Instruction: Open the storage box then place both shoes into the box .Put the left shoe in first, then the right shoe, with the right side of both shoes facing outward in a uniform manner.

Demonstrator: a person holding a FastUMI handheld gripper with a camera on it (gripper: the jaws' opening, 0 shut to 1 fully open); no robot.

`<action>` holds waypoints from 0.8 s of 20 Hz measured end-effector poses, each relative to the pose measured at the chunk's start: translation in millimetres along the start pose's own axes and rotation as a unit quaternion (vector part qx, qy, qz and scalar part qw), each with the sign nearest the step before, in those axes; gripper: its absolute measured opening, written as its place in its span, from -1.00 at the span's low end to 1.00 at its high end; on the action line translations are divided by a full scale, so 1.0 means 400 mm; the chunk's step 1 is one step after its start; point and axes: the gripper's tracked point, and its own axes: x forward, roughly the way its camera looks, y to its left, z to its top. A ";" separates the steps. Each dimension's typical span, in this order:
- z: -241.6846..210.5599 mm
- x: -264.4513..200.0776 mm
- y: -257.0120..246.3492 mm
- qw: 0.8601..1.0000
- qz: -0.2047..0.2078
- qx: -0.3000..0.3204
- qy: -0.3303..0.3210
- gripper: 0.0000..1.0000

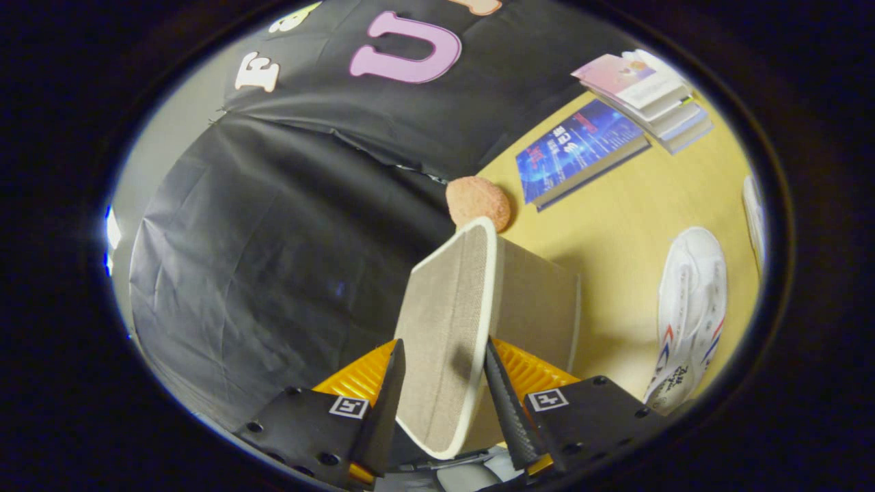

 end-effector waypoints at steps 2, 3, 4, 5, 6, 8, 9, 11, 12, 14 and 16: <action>-0.001 0.010 0.036 1.000 0.009 -0.018 0.012 0.39; -0.001 0.021 0.057 0.999 0.014 -0.027 0.016 0.39; -0.009 0.034 0.055 0.999 0.006 -0.037 0.025 0.39; -0.016 0.039 0.044 0.999 -0.002 -0.042 0.033 0.39; -0.030 0.044 0.039 0.998 -0.009 -0.042 0.042 0.39; -0.039 0.047 0.011 0.997 -0.031 -0.043 0.052 0.39; -0.044 0.050 0.002 0.997 -0.033 -0.041 0.057 0.39; -0.060 0.058 -0.007 0.996 -0.034 -0.033 0.075 0.40; -0.068 0.063 -0.012 0.995 -0.040 -0.034 0.079 0.25; -0.051 0.068 -0.039 0.995 -0.060 -0.041 0.068 -0.05; -0.071 0.081 -0.043 0.995 -0.057 -0.040 0.077 -0.35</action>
